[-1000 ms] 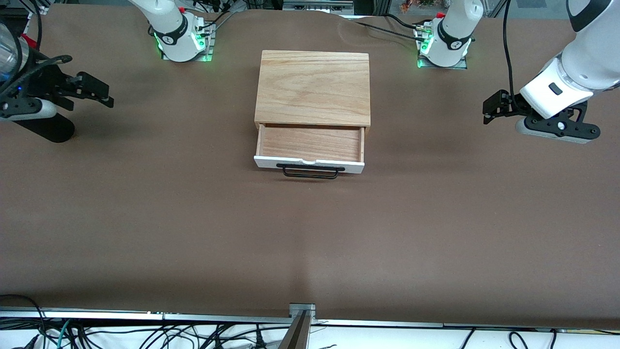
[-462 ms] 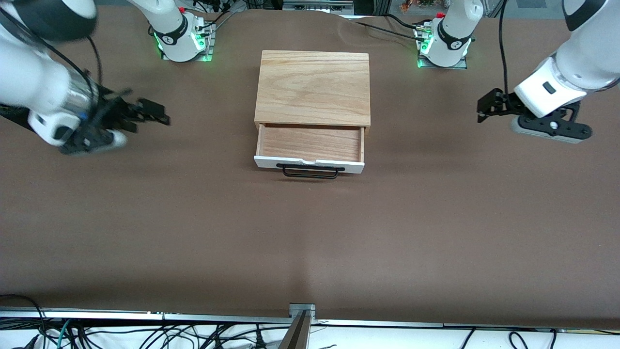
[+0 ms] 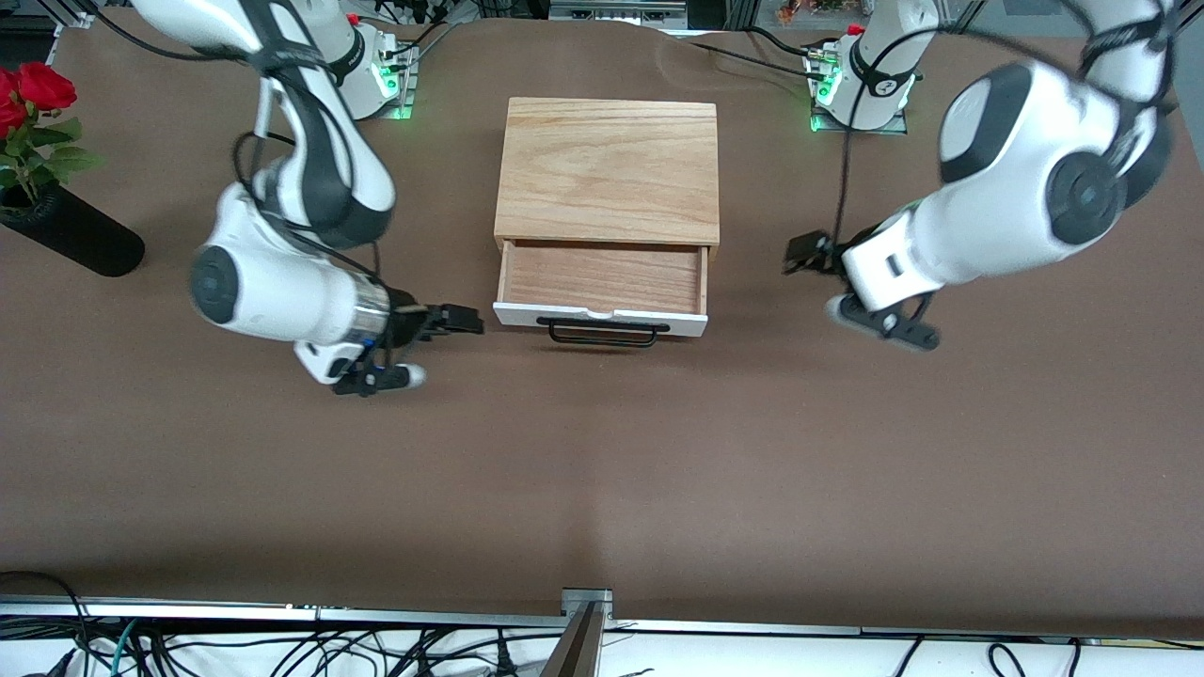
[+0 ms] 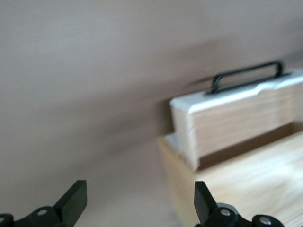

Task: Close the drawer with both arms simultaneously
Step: 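Move the right gripper and the left gripper toward the drawer front, then push the white drawer front into the box with both grippers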

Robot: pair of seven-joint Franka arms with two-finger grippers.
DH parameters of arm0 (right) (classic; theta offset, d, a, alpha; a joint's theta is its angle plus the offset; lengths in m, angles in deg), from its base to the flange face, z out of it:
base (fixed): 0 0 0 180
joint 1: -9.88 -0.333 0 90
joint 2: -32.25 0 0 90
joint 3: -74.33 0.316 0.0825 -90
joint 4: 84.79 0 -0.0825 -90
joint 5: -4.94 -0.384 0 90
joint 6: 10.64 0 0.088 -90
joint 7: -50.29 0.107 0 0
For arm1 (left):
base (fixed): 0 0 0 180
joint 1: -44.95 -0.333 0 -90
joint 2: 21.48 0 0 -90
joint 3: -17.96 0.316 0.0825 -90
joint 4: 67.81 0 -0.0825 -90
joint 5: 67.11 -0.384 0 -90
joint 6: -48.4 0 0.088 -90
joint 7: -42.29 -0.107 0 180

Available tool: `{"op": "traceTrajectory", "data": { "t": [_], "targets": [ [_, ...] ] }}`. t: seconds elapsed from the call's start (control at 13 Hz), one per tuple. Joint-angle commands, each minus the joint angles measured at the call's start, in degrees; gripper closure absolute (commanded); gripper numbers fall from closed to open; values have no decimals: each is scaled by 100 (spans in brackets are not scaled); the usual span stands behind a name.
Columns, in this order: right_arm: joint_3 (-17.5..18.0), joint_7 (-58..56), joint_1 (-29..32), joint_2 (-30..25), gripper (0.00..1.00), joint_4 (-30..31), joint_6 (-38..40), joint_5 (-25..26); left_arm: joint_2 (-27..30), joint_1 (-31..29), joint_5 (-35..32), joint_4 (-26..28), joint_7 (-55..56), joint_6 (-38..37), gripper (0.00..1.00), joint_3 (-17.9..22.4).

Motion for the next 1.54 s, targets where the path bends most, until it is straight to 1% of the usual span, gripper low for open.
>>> {"op": "traceTrajectory", "data": {
  "t": [0.0,0.08,0.23,0.31,0.38,0.46,0.54,0.62,0.69,0.85,1.08,1.23,1.31,1.38,1.46],
  "targets": [
    [-48,101,-43,163,0,-273,10,-411,-800,159,994,-500,-53,724,0,24],
    [-48,56,-43,251,0,-273,-7,-604,-993,308,1268,-500,-62,1163,0,24],
    [-48,30,-191,374,0,-273,-270,-702,-1389,721,1393,-483,-71,2068,0,32],
    [-39,30,-262,427,0,-265,-358,-720,-1661,792,1463,-517,-71,2404,0,-20],
    [-39,30,-298,480,0,-256,-385,-720,-1776,828,1603,-518,-79,2720,0,-186],
    [-39,30,-307,541,0,-247,-394,-720,-1847,828,1657,-518,-106,3002,0,-213],
    [-39,38,-368,576,0,-247,-412,-729,-1848,837,1762,-474,-106,3013,0,-231],
    [-39,47,-412,586,0,-230,-464,-738,-1848,820,1876,-378,-97,2979,0,-431],
    [-39,65,-438,603,0,-195,-465,-738,-1839,785,1886,-168,-97,2978,0,-555],
    [-39,135,-500,603,0,-107,-456,-738,-1857,837,1877,-114,-97,2612,0,-565],
    [-39,153,-570,559,0,130,-403,-738,-1848,714,1807,-131,-132,1899,0,-556],
    [-21,153,-605,559,0,210,-394,-738,-1857,688,1807,-122,-307,1819,0,-539],
    [-4,161,-614,542,0,245,-386,-755,-1848,653,1807,-122,-325,1635,0,-539],
    [23,188,-623,481,0,323,-386,-764,-1848,618,1807,-122,-334,1407,0,-530],
    [145,388,-623,358,0,463,-377,-764,-1848,600,1807,-131,-334,1240,0,-521]
  ]
}}
